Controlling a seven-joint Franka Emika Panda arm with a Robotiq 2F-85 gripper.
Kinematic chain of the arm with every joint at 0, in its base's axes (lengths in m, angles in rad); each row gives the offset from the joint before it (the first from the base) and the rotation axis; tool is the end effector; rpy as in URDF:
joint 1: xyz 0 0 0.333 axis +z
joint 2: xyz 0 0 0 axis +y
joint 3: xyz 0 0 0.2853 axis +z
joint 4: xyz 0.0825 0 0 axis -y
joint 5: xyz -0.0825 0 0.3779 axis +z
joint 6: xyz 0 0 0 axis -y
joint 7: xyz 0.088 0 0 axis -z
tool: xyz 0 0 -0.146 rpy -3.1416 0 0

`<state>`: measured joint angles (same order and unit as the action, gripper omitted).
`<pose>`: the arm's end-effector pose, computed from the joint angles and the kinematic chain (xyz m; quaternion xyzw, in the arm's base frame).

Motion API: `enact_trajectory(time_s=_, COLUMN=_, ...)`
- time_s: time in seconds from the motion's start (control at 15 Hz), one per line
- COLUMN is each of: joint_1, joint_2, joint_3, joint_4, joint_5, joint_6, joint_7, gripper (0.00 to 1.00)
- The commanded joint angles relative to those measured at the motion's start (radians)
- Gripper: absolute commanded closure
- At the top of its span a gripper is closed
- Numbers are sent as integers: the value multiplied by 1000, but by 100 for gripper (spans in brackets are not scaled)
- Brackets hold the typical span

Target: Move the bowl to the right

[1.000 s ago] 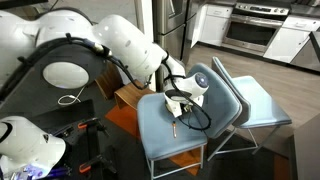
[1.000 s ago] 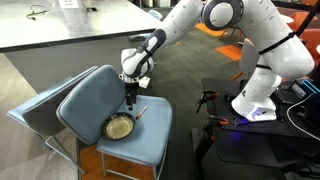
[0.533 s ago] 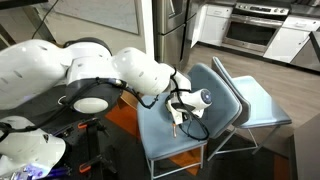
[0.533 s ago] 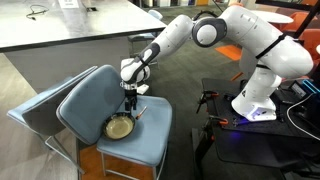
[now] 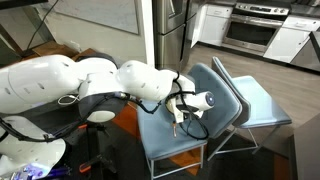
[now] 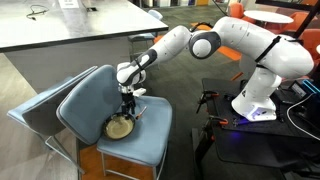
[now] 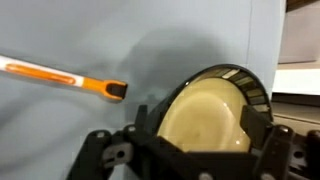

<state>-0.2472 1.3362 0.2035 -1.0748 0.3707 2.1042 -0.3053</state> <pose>0.6643 -0.0247 -0.0527 -0.9569 0.0507 0.0942 0.2701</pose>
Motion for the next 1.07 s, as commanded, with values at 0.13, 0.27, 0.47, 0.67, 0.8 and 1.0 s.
enact_trajectory(time_s=0.13, joint_1=9, joint_2=122, joint_3=-8, joint_4=191, joint_5=4, joint_6=-110, joint_7=97, gripper=5)
enact_trajectory(time_s=0.27, joint_1=7, joint_2=140, joint_3=-2, joint_4=215, joint_5=2, joint_6=-103, joint_7=97, gripper=29)
enact_trajectory(time_s=0.47, joint_1=13, joint_2=157, joint_3=-4, joint_4=246, joint_5=-2, joint_6=-97, joint_7=95, gripper=47)
enact_trajectory(time_s=0.67, joint_1=19, joint_2=127, joint_3=-17, joint_4=214, joint_5=6, joint_6=-80, joint_7=93, gripper=69)
enact_trajectory(time_s=0.8, joint_1=17, joint_2=127, joint_3=-21, joint_4=216, joint_5=6, joint_6=-80, joint_7=94, gripper=84)
enact_trajectory(time_s=1.0, joint_1=11, joint_2=127, joint_3=-25, joint_4=216, joint_5=11, joint_6=-74, joint_7=102, gripper=100)
